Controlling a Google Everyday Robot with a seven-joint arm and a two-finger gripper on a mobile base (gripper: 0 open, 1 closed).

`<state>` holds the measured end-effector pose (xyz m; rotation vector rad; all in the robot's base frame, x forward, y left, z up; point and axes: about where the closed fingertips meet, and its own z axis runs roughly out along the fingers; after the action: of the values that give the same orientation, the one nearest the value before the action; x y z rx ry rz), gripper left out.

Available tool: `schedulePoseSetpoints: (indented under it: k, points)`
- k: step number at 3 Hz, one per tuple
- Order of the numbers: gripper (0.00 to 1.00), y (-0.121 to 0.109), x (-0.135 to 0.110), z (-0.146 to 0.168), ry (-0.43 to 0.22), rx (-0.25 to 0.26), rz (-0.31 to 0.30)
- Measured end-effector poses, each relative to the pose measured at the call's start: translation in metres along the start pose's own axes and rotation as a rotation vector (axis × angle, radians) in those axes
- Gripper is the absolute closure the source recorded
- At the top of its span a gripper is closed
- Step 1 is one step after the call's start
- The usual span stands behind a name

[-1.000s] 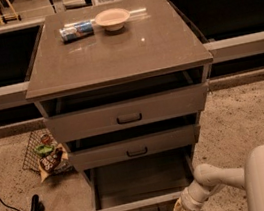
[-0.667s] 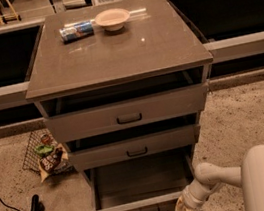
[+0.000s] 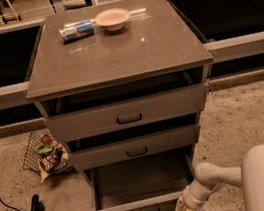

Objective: Close bottom drawer

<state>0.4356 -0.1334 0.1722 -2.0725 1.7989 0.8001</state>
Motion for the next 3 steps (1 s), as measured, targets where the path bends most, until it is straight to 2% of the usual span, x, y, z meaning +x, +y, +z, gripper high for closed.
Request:
schedulePoseSetpoints:
  k: [2, 3]
  points:
    - [0.12, 0.0, 0.0, 0.0001, 0.0, 0.0, 0.0]
    - [0.0, 0.0001, 0.0, 0.0001, 0.0, 0.0, 0.0]
